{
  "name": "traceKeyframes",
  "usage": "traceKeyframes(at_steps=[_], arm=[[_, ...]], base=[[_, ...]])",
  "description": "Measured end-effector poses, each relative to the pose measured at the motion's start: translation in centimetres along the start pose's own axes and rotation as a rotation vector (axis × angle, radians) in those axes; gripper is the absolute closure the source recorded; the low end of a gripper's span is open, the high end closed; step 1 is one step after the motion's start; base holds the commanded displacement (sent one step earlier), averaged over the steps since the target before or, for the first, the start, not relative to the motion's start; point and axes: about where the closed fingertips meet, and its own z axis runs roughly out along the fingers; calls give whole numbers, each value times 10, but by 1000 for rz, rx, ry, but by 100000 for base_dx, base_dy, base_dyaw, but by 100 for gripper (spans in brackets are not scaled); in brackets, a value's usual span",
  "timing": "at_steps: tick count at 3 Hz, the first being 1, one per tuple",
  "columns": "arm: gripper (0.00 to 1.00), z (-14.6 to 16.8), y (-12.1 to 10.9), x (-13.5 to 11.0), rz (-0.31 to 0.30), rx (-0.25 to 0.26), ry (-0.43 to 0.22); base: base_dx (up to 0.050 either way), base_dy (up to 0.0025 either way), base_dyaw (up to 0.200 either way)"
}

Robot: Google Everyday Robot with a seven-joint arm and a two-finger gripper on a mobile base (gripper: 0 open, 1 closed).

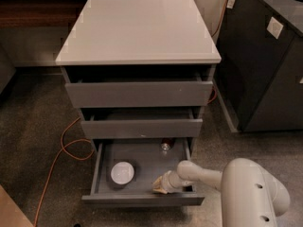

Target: Pick coke can from bottom drawer and place on counter

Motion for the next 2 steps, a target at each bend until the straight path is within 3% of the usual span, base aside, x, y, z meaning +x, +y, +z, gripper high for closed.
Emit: traceKeyframes(at_steps=[1, 2], arm=[[100, -2, 21, 2, -4, -19, 5], [100, -6, 93, 1, -5, -85, 19]], base=[[0, 0, 0], [0, 0, 0]])
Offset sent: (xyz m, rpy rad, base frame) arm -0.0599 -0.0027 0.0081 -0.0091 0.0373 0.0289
